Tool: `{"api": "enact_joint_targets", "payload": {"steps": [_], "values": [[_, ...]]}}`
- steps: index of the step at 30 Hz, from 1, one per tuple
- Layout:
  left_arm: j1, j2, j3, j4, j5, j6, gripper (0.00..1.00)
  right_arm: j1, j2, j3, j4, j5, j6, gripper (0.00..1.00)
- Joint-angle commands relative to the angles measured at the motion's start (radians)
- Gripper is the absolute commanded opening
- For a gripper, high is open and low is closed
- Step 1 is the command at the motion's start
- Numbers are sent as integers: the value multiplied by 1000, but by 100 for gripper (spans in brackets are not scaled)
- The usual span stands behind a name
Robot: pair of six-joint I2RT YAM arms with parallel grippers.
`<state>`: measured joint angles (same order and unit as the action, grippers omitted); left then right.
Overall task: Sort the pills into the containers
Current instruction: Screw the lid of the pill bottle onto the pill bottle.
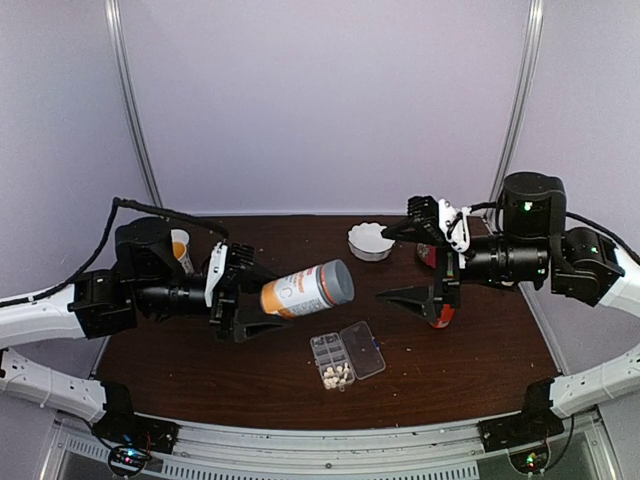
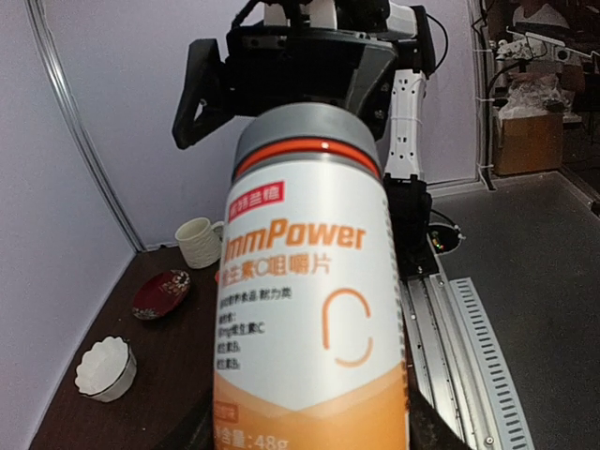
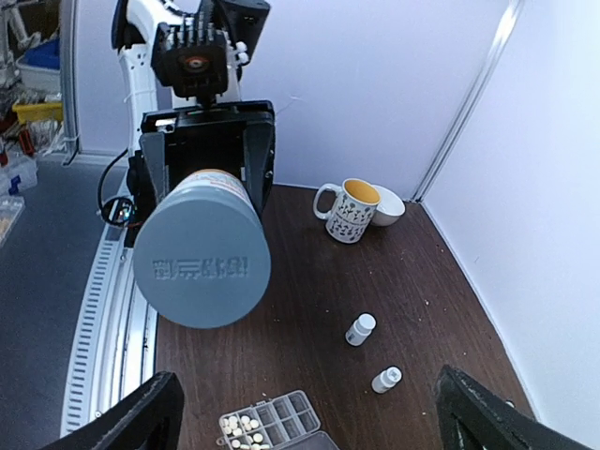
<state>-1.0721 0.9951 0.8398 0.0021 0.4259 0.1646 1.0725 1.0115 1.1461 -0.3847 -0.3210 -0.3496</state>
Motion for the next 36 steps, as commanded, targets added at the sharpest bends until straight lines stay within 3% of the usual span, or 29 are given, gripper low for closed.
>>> {"api": "enact_joint_targets", "payload": {"steps": [1, 11, 25, 36], "values": [[7, 25, 33, 70, 90, -79, 0, 26, 38, 80, -82, -71, -201, 94], [6, 79, 98, 4, 121, -80, 0, 70, 37, 53, -31, -152, -295, 87], [7, 107, 103, 4, 134, -97, 0, 78, 92, 91, -23, -167, -291, 71], [7, 113, 102, 4, 136, -101, 0, 79, 85, 79, 0, -166, -275, 65]]}}
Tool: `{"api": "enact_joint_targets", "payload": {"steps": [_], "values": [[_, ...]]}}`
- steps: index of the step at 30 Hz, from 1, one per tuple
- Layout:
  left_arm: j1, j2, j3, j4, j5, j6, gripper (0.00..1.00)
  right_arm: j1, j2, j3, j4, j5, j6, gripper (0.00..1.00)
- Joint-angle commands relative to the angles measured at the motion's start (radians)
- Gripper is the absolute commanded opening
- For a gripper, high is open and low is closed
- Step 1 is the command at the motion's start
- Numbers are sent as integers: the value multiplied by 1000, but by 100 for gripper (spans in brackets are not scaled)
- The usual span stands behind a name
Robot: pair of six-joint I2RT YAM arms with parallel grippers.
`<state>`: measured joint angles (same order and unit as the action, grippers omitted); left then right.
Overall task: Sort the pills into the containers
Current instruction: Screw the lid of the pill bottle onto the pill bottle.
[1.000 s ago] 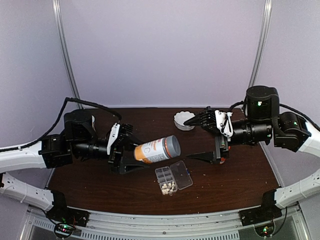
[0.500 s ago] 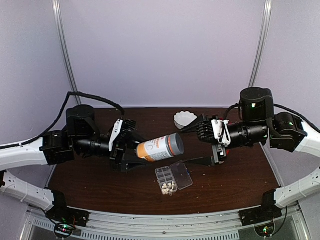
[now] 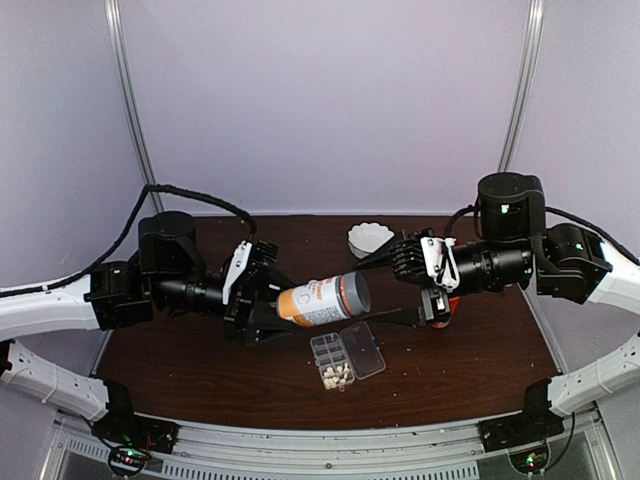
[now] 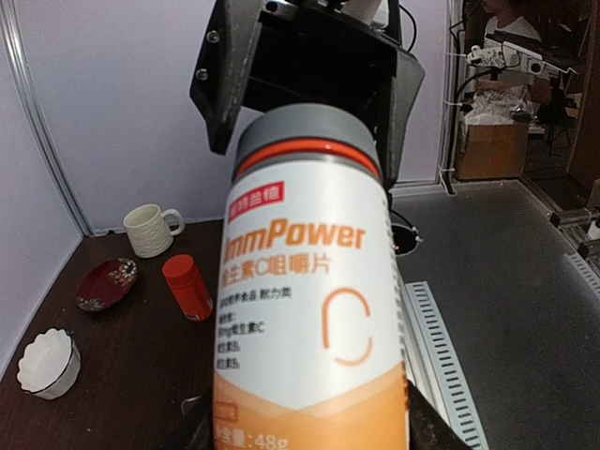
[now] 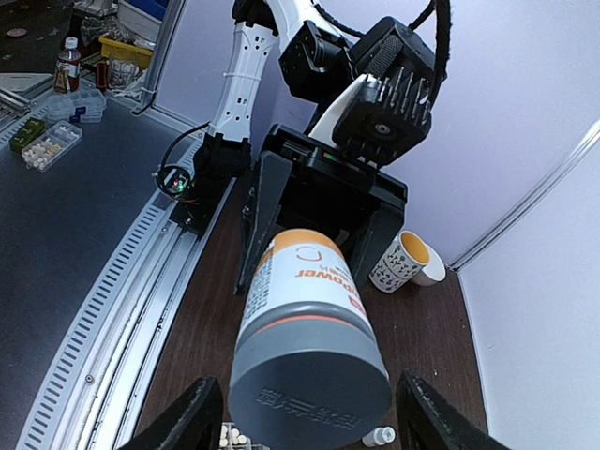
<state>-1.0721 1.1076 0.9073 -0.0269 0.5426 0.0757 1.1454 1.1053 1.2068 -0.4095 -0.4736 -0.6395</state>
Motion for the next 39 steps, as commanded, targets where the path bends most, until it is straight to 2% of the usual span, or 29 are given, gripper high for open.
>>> {"api": "enact_joint_targets", "payload": {"steps": [1, 3, 6, 10, 14, 17, 21, 25, 27, 29, 33, 36, 39], "values": [[7, 0, 35, 33, 19, -12, 0, 7, -8, 18, 24, -11, 17, 65], [7, 1, 35, 34, 20, -13, 0, 7, -9, 18, 22, -8, 18, 64], [7, 6, 37, 33, 22, -12, 0, 7, -6, 16, 25, -7, 20, 57], [6, 8, 39, 33, 23, -13, 0, 9, -1, 16, 28, 4, 29, 61], [6, 15, 47, 33, 24, -13, 0, 10, 6, 16, 35, 9, 44, 60], [7, 23, 57, 33, 27, -7, 0, 10, 5, 19, 35, 4, 48, 49], [8, 28, 65, 33, 26, -5, 0, 10, -5, 6, 35, 11, 52, 47], [7, 26, 67, 33, 23, 6, 0, 10, -4, 8, 24, 23, 84, 36], [7, 24, 67, 33, 4, 16, 0, 10, 4, 15, 19, 40, 141, 32], [6, 18, 65, 33, -34, 37, 0, 10, 15, 22, 6, 44, 216, 23], [6, 3, 75, -47, -146, 160, 0, 9, 47, 44, -3, 18, 434, 14], [7, -4, 92, -93, -259, 261, 0, 11, 68, 54, -17, 26, 608, 2], [7, 1, 120, -127, -356, 355, 0, 10, 91, 69, -47, 20, 769, 0]]}}
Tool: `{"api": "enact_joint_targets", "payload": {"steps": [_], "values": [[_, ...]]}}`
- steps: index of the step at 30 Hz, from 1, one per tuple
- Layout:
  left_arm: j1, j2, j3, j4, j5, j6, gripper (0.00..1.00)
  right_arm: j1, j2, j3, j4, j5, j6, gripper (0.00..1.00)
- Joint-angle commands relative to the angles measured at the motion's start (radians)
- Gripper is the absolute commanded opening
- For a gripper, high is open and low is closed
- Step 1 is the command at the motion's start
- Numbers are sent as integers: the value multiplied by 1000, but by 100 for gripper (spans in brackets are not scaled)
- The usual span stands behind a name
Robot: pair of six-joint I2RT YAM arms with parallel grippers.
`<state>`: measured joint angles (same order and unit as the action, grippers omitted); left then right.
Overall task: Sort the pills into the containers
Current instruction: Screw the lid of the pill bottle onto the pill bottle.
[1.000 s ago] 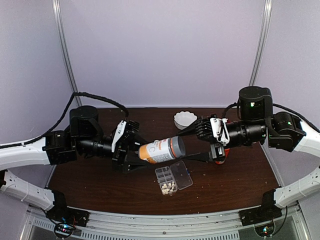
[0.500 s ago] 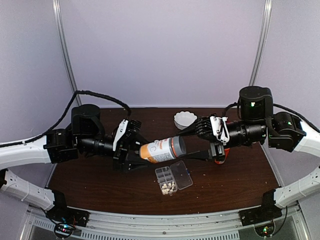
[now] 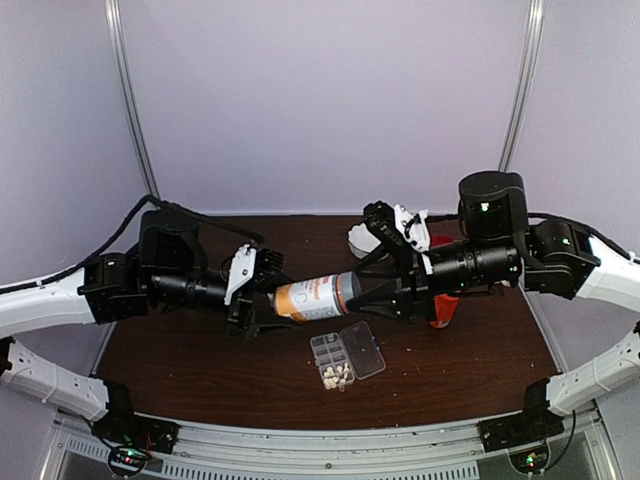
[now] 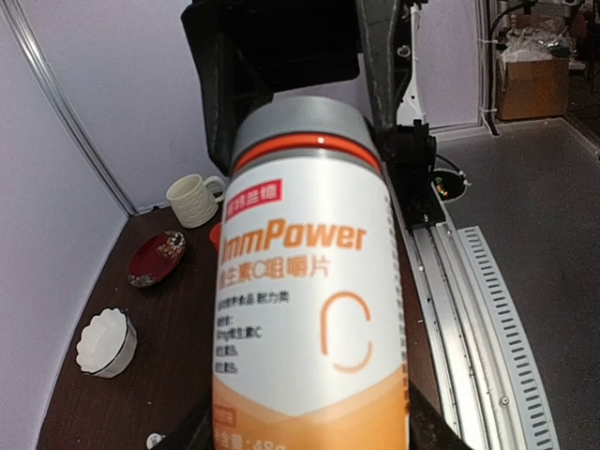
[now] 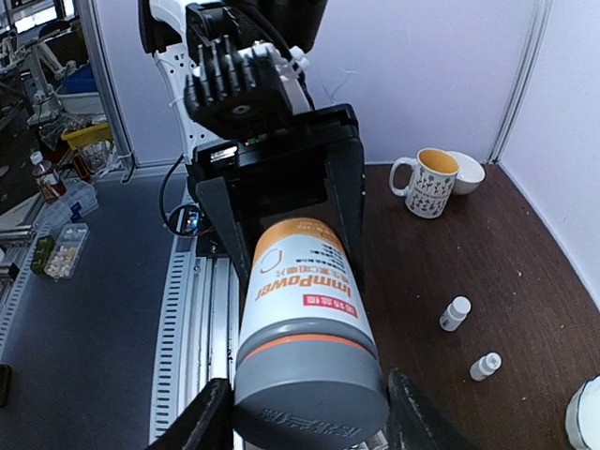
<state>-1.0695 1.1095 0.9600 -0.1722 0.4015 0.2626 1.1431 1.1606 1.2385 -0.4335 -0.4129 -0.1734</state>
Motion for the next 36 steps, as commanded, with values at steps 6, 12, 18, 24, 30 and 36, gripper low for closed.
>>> {"api": "enact_joint_targets", "payload": {"steps": [6, 12, 18, 24, 30, 36], "values": [[4, -15, 72, 62, -345, 328, 0, 12, 57, 62, -63, 5, 584, 1], [4, -6, 86, 151, -504, 471, 0, 4, 57, 43, 26, -47, 916, 1], [3, -4, 105, 155, -474, 473, 0, 0, 18, 18, 74, -26, 933, 46], [5, -14, 104, 74, -316, 374, 0, -2, -130, -31, 34, 251, 518, 84], [3, -28, 115, 13, -142, 228, 0, 1, -271, -176, 200, 154, -9, 100], [4, -7, 157, -32, 45, 74, 0, 7, -226, -103, 66, 71, -408, 100]]}}
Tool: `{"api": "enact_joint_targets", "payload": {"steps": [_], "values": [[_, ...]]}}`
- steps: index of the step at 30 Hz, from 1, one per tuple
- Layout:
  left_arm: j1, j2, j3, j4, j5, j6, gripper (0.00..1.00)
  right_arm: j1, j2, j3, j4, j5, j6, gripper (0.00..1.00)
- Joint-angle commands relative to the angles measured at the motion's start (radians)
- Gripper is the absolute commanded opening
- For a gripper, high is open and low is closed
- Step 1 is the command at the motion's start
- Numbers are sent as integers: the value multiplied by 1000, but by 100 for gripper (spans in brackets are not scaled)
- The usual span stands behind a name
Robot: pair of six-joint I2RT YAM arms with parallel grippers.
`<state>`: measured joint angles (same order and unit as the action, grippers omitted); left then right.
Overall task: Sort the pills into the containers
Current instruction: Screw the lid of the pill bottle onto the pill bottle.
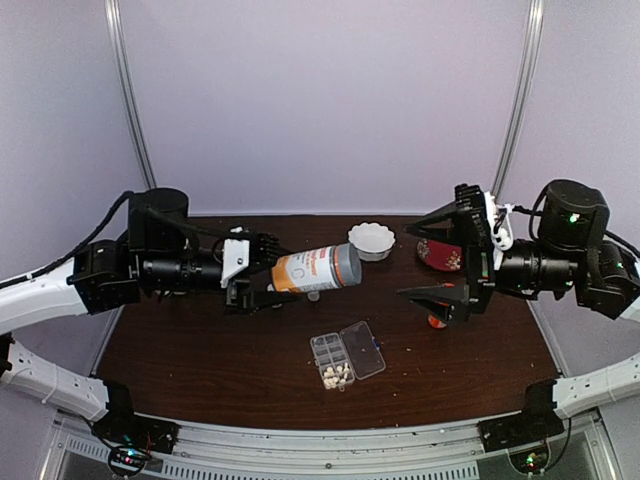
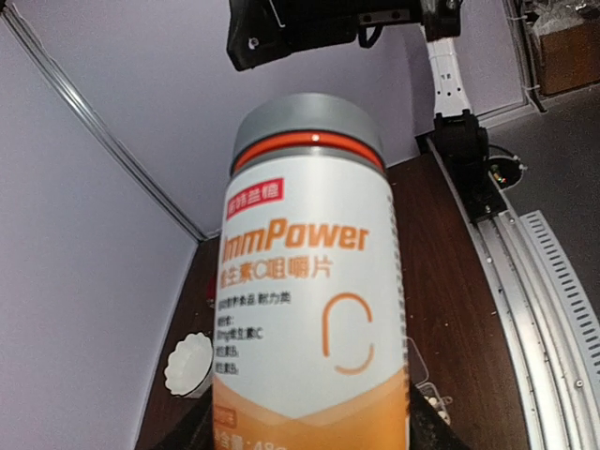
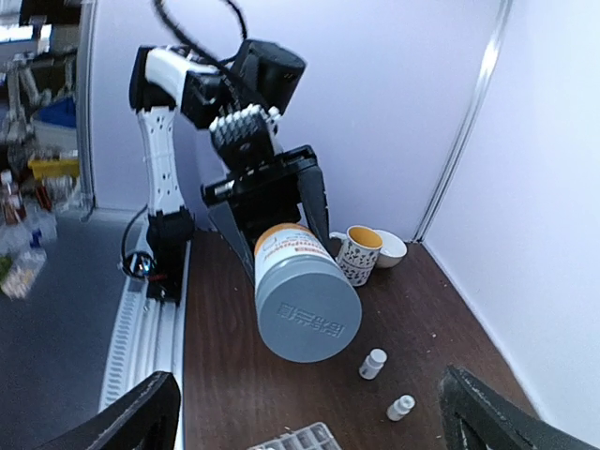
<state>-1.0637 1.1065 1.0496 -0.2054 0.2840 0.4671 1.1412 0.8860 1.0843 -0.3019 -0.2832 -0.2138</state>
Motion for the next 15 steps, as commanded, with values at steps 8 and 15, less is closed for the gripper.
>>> {"api": "enact_joint_targets", "payload": {"steps": [8, 15], "values": [[-2, 27, 87, -23, 213, -180, 0, 40, 119, 98, -61, -14, -512, 100], [-1, 43, 95, -28, 225, -183, 0, 44, 150, 109, -51, -26, -531, 91]]}}
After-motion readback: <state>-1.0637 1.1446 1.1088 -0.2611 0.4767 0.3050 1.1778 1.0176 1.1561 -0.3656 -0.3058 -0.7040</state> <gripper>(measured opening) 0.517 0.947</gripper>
